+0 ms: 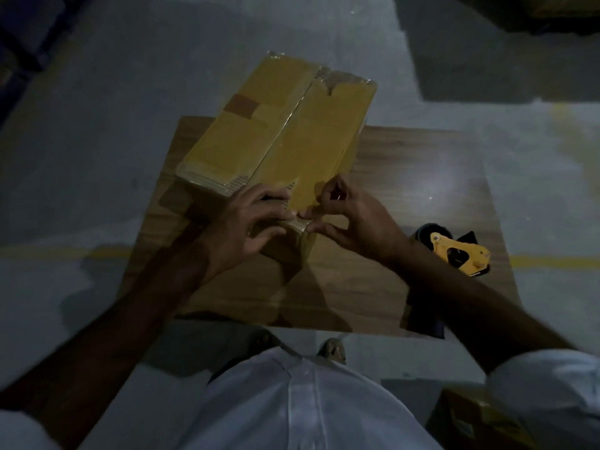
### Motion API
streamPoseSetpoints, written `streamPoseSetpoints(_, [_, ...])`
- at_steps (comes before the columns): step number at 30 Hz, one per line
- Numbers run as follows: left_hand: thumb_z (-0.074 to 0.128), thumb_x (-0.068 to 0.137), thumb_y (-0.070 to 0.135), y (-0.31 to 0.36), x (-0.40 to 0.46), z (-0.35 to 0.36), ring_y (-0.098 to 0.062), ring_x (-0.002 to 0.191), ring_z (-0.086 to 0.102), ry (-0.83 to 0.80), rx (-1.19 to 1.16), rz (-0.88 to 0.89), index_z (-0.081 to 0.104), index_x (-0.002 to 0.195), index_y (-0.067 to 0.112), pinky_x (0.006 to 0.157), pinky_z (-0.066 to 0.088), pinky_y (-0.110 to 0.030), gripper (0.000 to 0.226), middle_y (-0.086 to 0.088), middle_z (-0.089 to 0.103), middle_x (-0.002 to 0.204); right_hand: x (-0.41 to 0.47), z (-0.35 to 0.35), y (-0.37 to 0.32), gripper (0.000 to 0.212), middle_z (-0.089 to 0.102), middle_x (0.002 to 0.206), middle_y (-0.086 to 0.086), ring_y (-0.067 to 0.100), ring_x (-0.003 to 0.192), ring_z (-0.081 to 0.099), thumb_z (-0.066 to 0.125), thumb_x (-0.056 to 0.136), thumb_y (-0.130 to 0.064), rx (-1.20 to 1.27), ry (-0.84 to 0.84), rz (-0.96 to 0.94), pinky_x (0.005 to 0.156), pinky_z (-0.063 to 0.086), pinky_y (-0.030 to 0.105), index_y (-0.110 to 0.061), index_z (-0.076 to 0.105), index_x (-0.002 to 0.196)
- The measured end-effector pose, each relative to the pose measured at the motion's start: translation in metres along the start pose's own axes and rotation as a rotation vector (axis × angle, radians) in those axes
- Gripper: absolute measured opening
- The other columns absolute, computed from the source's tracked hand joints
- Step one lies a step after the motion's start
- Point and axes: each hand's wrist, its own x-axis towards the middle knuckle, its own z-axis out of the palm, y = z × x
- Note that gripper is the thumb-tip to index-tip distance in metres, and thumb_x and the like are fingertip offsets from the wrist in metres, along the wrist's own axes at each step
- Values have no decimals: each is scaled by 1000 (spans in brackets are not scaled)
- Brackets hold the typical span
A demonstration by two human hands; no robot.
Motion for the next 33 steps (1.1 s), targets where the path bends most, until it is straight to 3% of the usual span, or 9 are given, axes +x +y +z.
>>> streamPoseSetpoints(7, [79,87,0,1,-19,33,-26,136,54,198,33,-61,75,118,14,114,32,-66,34,-7,62,141,1,21,19,46,57,107,16,20,98,53,80,85,-51,-14,90,-121,70,55,38,-14,78,113])
streamPoseSetpoints(12, [67,92,-5,-11,-25,38,-20,143,50,232,18,-23,66,130,28,118,28,-65,50,3,57,150,-5,27,19,53,52,111,14,20,101,51,85,80,-54,61,96,-92,70,53,39,-13,76,112])
streamPoseSetpoints(18, [57,97,5,-16,-27,35,-20,147,44,193,0,-11,66,137,29,122,24,-61,47,8,52,155,-2,32,9,53,53,108,12,24,100,54,91,76,-52,123,160,-42,71,54,44,-10,74,104])
streamPoseSetpoints(21, [65,96,19,-10,-28,37,-19,146,45,220,-16,-38,67,134,26,121,26,-60,40,8,53,154,-6,47,-1,48,49,114,12,23,103,53,90,75,-42,169,258,33,72,55,47,-17,61,105])
streamPoseSetpoints(24, [78,92,39,-2,-28,39,-15,144,47,240,35,-46,68,129,27,119,30,-57,41,9,55,152,-12,67,-15,62,38,129,8,29,111,56,85,78,-53,250,296,140,78,60,47,-21,50,118])
streamPoseSetpoints(26, [82,87,45,4,-25,41,-12,139,50,263,76,-94,71,121,25,117,32,-53,40,10,59,146,-14,74,-19,61,29,134,1,32,114,55,80,81,-53,320,320,168,81,61,48,-21,48,122])
streamPoseSetpoints(29, [85,81,44,14,-16,44,-20,126,57,290,121,-148,76,107,20,106,39,-46,36,4,65,135,-19,71,-15,54,32,137,4,19,119,51,86,83,-36,295,298,183,87,59,38,-15,55,121])
streamPoseSetpoints(31, [86,79,41,15,-12,39,-25,118,59,266,137,-137,78,104,16,99,40,-44,36,0,67,130,-20,61,-11,57,36,137,8,7,112,49,88,81,-38,251,227,160,86,52,18,-10,58,121])
streamPoseSetpoints(33, [89,77,33,11,-10,27,-28,115,60,196,147,-88,78,104,14,95,43,-46,35,-4,67,128,-17,47,-8,63,41,135,11,7,107,49,91,77,-41,241,158,123,82,44,8,-10,60,123])
